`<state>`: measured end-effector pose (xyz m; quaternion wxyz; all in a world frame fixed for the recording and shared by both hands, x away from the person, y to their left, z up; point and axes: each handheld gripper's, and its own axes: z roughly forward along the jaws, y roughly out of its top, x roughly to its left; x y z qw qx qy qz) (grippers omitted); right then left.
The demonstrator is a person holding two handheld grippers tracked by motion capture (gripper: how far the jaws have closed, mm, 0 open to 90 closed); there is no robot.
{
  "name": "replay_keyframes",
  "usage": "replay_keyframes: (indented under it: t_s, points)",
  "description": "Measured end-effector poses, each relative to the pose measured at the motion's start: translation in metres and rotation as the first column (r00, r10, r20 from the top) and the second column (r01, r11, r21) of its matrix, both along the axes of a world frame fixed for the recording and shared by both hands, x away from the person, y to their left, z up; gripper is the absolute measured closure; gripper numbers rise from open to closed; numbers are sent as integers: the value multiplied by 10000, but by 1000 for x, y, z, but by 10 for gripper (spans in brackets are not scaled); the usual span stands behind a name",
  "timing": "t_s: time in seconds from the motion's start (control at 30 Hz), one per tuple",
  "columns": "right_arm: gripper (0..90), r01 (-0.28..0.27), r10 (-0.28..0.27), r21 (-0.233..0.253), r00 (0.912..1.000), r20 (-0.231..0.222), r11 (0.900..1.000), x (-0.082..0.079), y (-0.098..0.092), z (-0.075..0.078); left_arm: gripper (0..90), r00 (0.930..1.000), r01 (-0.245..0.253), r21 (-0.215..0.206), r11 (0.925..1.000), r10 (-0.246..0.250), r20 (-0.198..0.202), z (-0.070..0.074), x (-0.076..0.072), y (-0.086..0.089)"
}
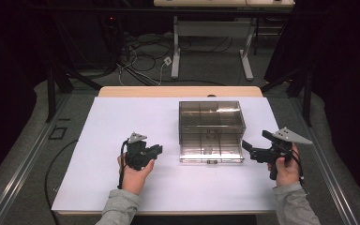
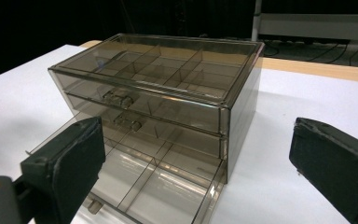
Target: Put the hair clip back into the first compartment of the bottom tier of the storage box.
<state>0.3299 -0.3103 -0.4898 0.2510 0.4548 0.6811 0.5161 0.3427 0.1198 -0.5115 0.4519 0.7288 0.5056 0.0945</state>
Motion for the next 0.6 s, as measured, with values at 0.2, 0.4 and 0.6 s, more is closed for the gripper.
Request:
replay_keyframes:
  t_s: [0.2, 0.4, 0.6]
  points:
    - [30, -101, 97, -302, 9999, -117, 9995, 1, 1, -2, 801, 9996, 157, 104, 9998, -160, 249, 14, 1, -10]
    - [25, -84, 81, -282, 9999, -95, 9996, 1, -2, -1, 802, 9982, 404, 48, 9992, -406, 439, 26, 3, -20]
    - [25, -106, 101, -324, 9998, -161, 9994, 0, -3, 0, 802, 9955, 769, 124, 9970, -775, 536, 33, 7, -31]
